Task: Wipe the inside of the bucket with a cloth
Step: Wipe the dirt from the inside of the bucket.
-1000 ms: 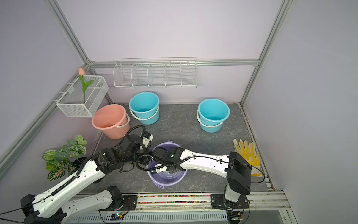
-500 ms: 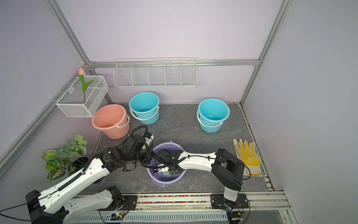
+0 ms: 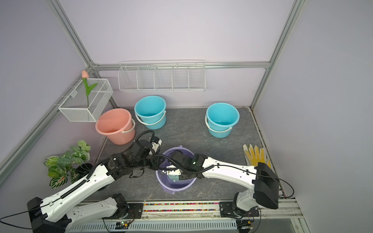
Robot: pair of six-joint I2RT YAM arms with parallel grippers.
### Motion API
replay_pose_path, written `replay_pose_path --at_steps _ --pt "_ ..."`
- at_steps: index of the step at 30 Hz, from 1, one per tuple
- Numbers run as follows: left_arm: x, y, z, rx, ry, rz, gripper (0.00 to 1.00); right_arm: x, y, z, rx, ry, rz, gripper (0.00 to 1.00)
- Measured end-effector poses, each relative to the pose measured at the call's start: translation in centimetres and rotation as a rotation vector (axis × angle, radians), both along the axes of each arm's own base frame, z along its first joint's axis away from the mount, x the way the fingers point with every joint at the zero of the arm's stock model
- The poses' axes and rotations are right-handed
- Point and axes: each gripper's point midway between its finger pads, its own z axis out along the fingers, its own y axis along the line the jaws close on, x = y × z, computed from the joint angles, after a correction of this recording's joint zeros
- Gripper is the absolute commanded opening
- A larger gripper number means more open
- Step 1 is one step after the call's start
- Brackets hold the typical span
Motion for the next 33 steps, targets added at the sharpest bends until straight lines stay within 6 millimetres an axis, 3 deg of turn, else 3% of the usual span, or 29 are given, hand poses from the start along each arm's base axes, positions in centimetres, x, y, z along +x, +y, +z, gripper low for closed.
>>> replay_pose_path --at_steps 7,15,24,33 --pt "0.2 0.2 -0.1 0.01 -0.007 0.011 0.0 -1.5 -2.0 4.2 0.126 0.053 -0.145 0.07" --pt "0.3 0.5 0.0 0.019 -0.019 0.021 0.0 -1.4 -4.6 7.1 0.298 0.16 -0.503 0.07" --pt "0.4 0.7 0.0 0.031 -0.026 0.023 0.0 -2.4 -4.0 6.1 0.269 0.356 -0.75 0.07" --pt "0.7 0.3 0.5 0.03 -0.016 0.032 0.0 -4.2 -2.5 1.3 0.113 0.521 -0.85 0.07"
